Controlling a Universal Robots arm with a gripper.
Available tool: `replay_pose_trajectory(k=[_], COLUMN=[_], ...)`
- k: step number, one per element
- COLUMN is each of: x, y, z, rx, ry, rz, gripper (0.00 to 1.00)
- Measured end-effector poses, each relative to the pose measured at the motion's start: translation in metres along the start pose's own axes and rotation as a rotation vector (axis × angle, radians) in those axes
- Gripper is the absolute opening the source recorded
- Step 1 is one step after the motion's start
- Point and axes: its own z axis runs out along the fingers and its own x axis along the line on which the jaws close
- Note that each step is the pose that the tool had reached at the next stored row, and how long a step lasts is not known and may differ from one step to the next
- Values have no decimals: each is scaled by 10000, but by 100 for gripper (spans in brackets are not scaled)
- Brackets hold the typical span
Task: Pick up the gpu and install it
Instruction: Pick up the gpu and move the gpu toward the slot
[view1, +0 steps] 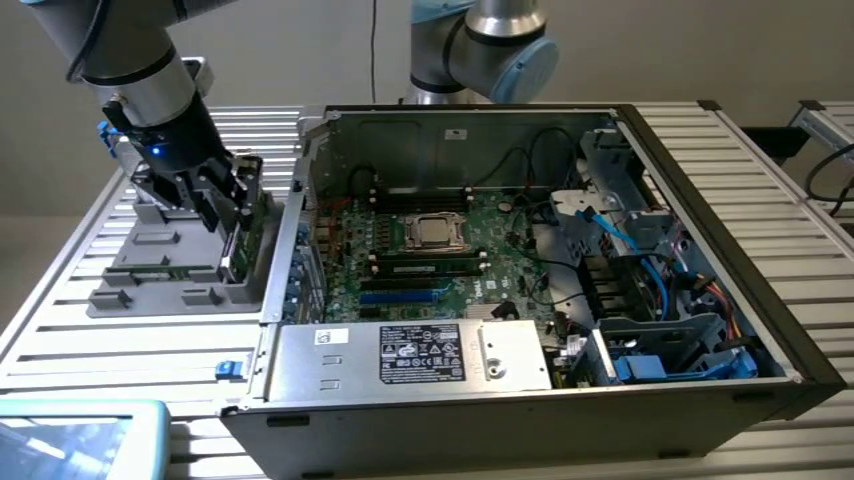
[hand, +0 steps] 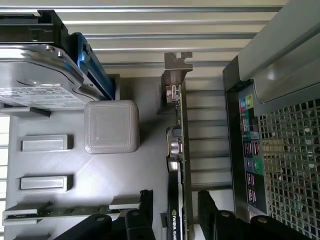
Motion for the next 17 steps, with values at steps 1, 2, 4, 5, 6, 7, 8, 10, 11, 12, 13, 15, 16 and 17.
replay_pose_trajectory(k=[1,2,4,5,6,7,8,10,11,12,13,15,16,17], x=[-1,-2,-2,-2,-1,1,1,4,5,8,10,11,12,12], y=[3,7,15,20,25,33,41,59,71,81,87,90,89,88], z=[18,37,75,94,112,132,151,189,209,229,248,282,295,305], rx=[1,2,3,3,5,6,7,8,9,9,10,11,11,12], ry=[-2,-2,-6,-8,-9,-10,-14,-16,-17,-19,-19,-21,-21,-21], rz=[11,21,46,59,73,90,105,132,143,152,160,171,174,177], gripper=[49,49,49,49,49,49,49,49,49,49,49,49,49,49])
